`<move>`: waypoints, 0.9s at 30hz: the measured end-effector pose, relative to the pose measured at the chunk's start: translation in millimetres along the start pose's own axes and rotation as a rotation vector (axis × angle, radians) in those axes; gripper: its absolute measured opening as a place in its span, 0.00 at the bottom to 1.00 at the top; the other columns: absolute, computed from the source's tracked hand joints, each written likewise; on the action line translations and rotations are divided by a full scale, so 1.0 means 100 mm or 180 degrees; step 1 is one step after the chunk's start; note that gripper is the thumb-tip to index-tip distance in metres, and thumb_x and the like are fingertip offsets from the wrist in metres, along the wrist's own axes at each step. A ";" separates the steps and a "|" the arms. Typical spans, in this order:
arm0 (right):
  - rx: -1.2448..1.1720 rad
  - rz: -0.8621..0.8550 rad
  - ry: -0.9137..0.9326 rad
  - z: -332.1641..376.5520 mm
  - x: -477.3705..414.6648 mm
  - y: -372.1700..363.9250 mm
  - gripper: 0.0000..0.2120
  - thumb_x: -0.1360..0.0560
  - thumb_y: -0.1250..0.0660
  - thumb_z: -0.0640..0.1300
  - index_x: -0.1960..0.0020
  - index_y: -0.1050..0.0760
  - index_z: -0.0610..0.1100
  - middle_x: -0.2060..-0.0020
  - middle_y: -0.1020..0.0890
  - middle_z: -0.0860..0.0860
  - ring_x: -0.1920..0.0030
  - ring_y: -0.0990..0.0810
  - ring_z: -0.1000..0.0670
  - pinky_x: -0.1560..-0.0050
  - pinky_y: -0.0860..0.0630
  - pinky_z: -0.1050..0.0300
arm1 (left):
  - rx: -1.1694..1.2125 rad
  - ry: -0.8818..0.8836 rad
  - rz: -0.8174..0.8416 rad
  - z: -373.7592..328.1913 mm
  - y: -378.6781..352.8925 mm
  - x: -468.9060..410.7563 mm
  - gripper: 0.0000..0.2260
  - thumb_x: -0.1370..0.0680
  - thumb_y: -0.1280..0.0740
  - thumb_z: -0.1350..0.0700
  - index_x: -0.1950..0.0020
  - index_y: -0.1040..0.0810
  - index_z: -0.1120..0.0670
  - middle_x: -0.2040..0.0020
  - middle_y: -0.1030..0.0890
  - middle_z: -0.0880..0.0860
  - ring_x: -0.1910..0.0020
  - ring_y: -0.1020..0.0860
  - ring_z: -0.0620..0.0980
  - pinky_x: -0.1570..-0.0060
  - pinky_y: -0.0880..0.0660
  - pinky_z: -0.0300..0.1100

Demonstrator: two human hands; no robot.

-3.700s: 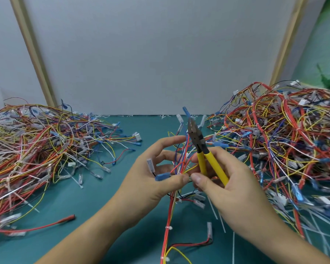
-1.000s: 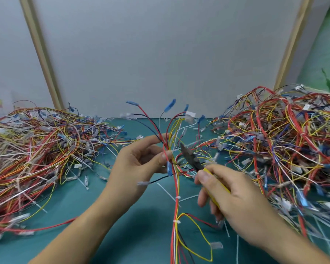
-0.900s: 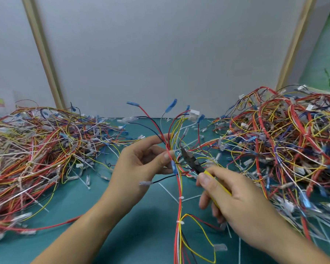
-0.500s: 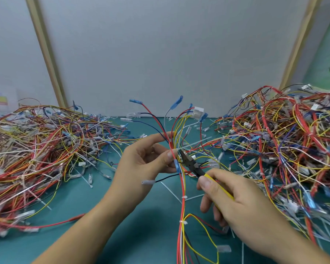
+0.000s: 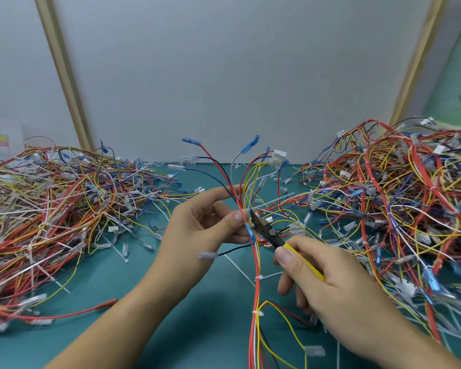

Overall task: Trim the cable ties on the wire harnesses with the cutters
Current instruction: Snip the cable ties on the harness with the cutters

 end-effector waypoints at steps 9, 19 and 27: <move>0.0004 0.0000 0.0023 -0.03 -0.01 0.00 0.21 0.27 0.46 0.68 0.54 0.25 0.53 0.66 0.17 0.56 0.69 0.21 0.54 0.65 0.22 0.50 | 0.0039 -0.0018 -0.0037 0.02 -0.02 0.00 0.12 0.24 0.31 0.68 0.41 0.21 0.61 0.70 0.22 0.50 0.68 0.19 0.48 0.62 0.20 0.38; 0.0161 -0.0038 0.0070 -0.03 -0.01 0.01 0.30 0.28 0.48 0.71 0.55 0.28 0.44 0.67 0.24 0.42 0.70 0.26 0.44 0.66 0.24 0.40 | 0.0019 0.0087 -0.0121 0.03 -0.04 0.02 0.11 0.24 0.31 0.67 0.42 0.20 0.60 0.70 0.21 0.52 0.68 0.18 0.49 0.62 0.20 0.38; -0.1114 -0.0571 -0.0352 -0.13 -0.13 0.14 0.21 0.28 0.39 0.65 0.58 0.24 0.46 0.72 0.23 0.46 0.74 0.29 0.49 0.74 0.28 0.51 | -0.0208 0.0964 -0.1318 0.27 0.40 -0.07 0.17 0.24 0.30 0.67 0.37 0.24 0.59 0.61 0.22 0.57 0.63 0.21 0.51 0.59 0.20 0.44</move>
Point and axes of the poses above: each hand's wrist, its own x-axis away from the middle knuckle, its own y-axis out of the back of the hand, z = x × y, the point moved 5 cm from there along -x, towards the middle knuckle
